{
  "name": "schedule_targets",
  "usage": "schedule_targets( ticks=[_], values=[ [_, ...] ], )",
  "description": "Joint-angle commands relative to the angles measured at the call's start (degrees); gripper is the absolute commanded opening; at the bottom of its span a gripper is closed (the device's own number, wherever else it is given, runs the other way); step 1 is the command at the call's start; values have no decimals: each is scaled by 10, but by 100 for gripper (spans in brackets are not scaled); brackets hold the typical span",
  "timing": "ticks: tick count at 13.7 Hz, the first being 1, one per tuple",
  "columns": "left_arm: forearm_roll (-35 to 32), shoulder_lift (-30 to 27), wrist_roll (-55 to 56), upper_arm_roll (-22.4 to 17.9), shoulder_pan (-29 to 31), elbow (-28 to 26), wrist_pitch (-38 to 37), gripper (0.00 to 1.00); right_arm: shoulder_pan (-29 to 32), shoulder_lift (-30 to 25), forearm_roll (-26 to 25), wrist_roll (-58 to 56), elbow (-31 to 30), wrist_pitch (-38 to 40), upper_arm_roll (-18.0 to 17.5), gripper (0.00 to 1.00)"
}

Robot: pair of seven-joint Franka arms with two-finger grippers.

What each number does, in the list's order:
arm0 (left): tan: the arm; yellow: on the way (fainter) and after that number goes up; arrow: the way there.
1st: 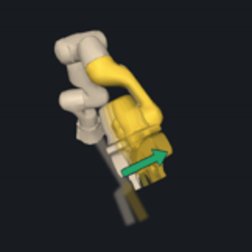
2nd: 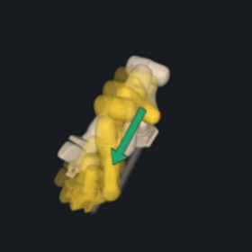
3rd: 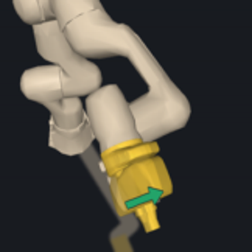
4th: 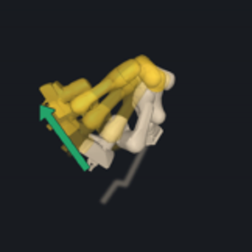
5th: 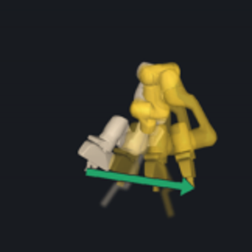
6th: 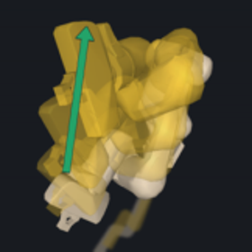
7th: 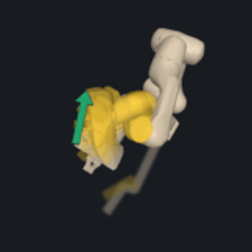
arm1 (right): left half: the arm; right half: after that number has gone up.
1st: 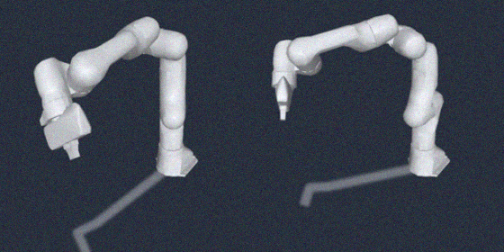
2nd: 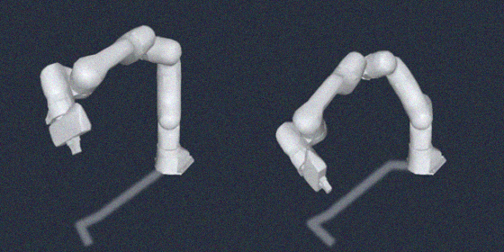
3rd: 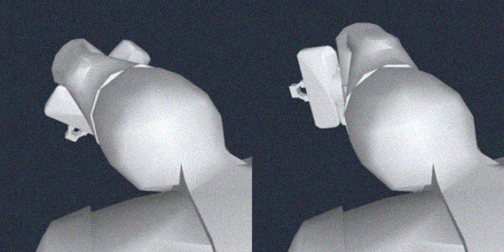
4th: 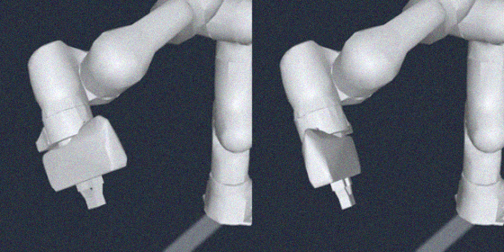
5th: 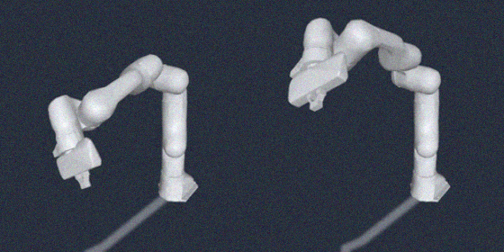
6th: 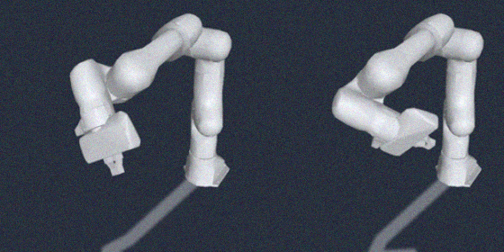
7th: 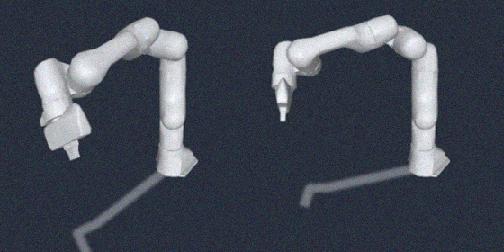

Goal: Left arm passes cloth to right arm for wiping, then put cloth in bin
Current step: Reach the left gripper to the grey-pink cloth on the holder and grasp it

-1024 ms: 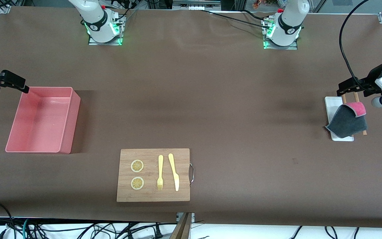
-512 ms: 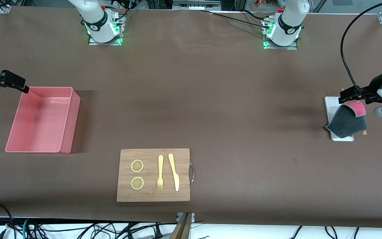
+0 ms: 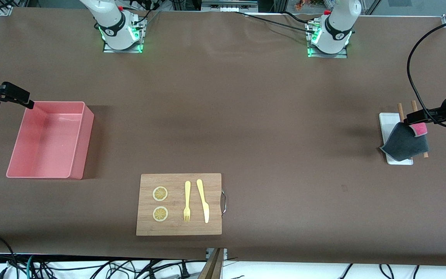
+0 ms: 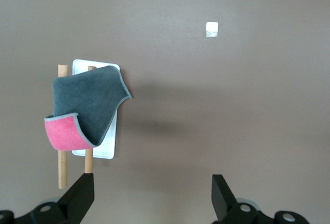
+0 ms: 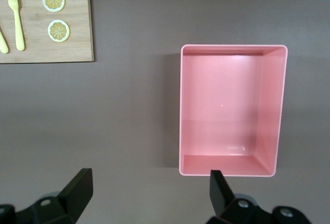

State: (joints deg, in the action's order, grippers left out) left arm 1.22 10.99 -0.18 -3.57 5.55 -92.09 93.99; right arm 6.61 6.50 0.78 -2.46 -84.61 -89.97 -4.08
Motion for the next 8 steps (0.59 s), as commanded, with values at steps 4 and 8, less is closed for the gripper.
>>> schedule_targets(
  ticks=[4,8],
  values=[
    [-55,65,91,-7,23,3,35,100,3,-2,7,-10,-1,-4,-2,100],
    [-118,98,127,-6,38,-34,79,100,3,-2,6,-10,-1,-4,-2,100]
  ],
)
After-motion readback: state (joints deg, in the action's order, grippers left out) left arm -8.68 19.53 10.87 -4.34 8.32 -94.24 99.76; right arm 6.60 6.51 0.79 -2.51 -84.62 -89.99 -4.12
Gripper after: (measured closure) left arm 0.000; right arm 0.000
